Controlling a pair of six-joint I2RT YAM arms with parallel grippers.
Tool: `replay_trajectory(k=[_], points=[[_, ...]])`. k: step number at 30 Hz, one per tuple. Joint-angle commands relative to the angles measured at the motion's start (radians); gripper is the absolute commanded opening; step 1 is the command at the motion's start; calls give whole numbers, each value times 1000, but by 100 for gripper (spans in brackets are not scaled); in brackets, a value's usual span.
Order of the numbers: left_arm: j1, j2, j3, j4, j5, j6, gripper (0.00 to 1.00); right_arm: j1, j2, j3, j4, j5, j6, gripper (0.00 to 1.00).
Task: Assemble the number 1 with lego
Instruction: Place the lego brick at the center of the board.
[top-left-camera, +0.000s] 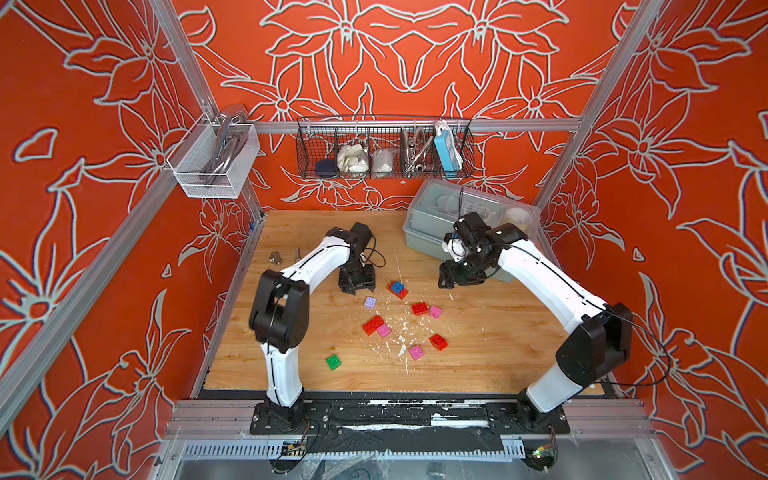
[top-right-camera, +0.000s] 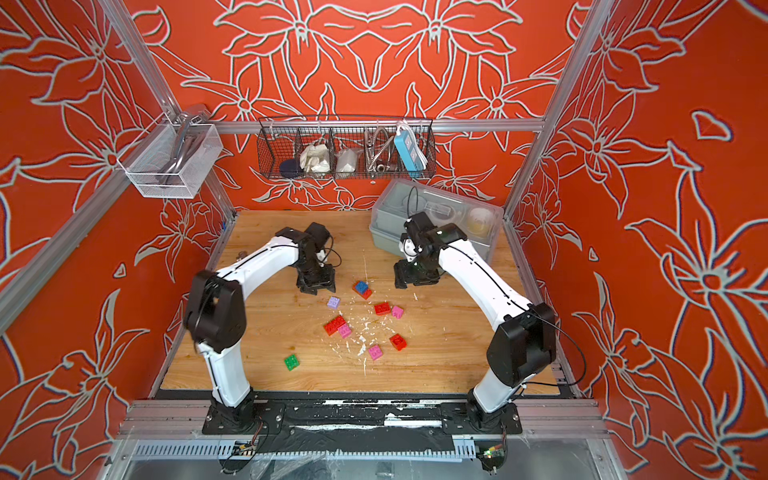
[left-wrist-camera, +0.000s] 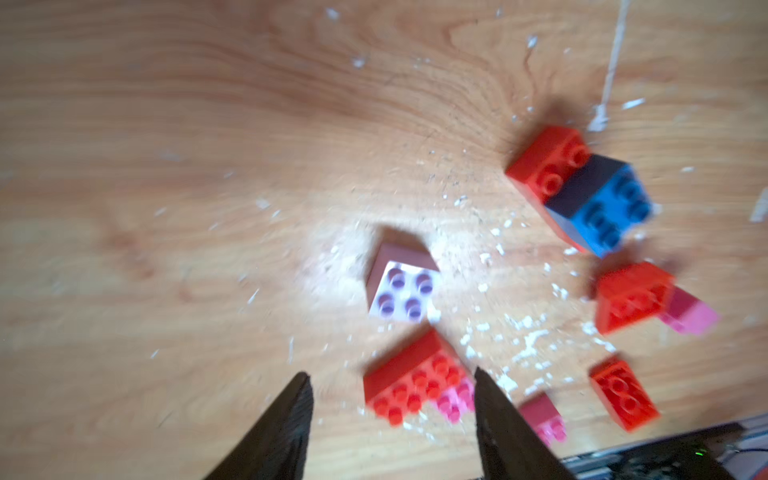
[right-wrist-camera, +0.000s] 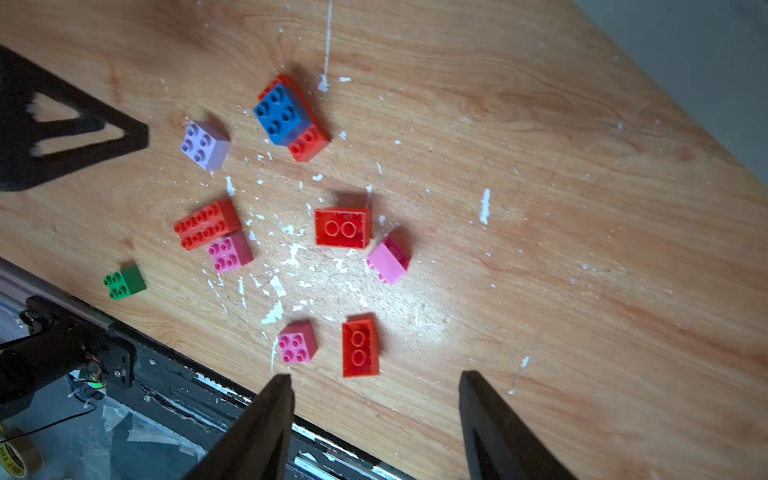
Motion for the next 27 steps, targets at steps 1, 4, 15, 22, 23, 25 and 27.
replay_trajectory(k=[1, 4, 15, 22, 23, 25, 27], points=[[27, -191, -130, -27, -8, -46, 57, 95, 90, 87, 85, 33, 164, 67], [64, -352, -299, 31, -19, -60, 55, 185, 205, 192, 118, 35, 300, 67], [210, -604, -580, 86, 60, -34, 53, 336, 533, 435, 107, 112, 661, 58], [226, -616, -609, 104, 91, -37, 53, 365, 707, 625, -2, 141, 740, 63], [227, -615, -612, 109, 102, -36, 53, 366, 727, 647, -15, 143, 748, 63], [230, -611, -615, 119, 122, -32, 53, 367, 761, 684, -29, 149, 764, 63], [232, -608, -617, 126, 133, -29, 53, 368, 796, 717, -42, 146, 772, 62]])
